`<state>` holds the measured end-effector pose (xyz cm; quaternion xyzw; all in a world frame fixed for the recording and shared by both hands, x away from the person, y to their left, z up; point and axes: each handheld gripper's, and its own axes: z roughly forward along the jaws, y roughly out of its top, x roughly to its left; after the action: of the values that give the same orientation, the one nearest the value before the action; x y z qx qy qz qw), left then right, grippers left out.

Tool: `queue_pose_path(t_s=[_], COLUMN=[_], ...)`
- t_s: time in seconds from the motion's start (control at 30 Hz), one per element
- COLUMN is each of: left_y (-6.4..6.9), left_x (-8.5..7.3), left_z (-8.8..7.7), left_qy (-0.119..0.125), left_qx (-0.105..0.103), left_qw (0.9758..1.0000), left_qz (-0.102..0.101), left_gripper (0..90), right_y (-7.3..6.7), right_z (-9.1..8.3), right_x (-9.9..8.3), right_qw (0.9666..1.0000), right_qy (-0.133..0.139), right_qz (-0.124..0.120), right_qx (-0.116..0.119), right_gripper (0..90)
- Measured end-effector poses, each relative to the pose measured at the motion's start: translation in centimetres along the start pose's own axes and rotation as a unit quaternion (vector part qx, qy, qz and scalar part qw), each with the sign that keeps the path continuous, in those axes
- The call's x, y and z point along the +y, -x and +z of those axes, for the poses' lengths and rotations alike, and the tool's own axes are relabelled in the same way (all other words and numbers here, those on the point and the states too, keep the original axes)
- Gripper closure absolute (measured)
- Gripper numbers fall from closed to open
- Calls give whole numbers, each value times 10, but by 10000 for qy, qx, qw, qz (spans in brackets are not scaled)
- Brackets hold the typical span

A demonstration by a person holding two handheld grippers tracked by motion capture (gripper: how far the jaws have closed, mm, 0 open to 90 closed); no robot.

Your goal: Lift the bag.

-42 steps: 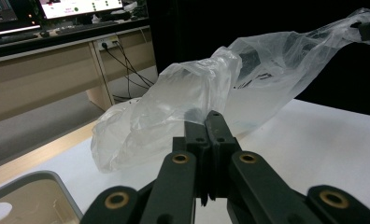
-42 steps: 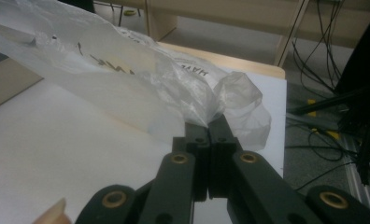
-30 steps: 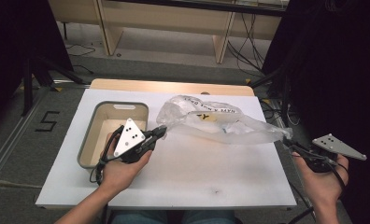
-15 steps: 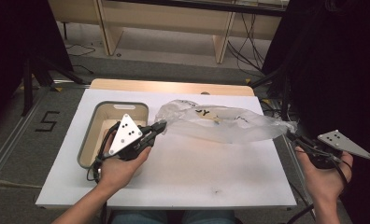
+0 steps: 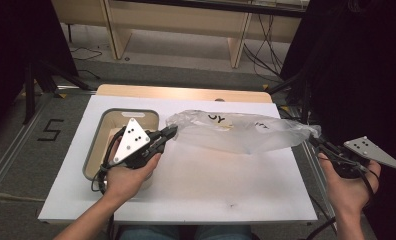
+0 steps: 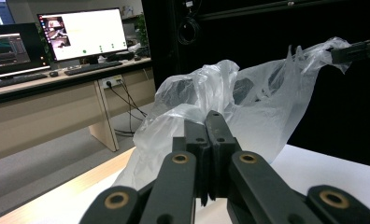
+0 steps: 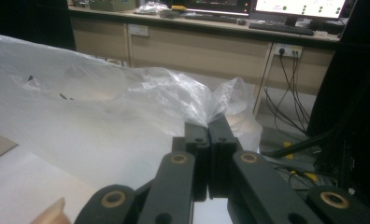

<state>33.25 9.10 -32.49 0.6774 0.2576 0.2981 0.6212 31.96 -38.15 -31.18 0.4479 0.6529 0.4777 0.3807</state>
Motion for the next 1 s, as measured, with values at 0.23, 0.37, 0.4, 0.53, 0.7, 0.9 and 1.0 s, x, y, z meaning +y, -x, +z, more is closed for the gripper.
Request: queue_pose_path(t_s=[0.23,0.37,0.4,0.53,0.7,0.9,1.0], left_y=[3,5,5,4,2,-10,-17], left_x=[6,12,13,18,24,23,21], left_z=[-2,-4,-5,-6,-6,0,2], left_qy=[86,186,200,298,353,349,331], left_qx=[-91,-95,-98,-92,-68,84,171], left_qw=[9999,9998,9998,9995,9993,9993,9991], left_qz=[-22,-3,-3,-27,-42,-137,-205], left_gripper=[891,891,891,891,891,891,891], right_y=[-1,-1,-1,0,1,3,4], right_z=[-1,-3,-4,-7,-10,-11,-9], right_x=[4,7,8,11,16,19,20], right_qw=[10000,9999,9999,9998,9996,9995,9995], right_qy=[52,123,141,219,284,303,312], right_qz=[-7,-16,-14,2,17,64,87], right_qx=[8,3,-5,-24,-27,-28,-16], right_gripper=[896,896,896,896,896,895,896])
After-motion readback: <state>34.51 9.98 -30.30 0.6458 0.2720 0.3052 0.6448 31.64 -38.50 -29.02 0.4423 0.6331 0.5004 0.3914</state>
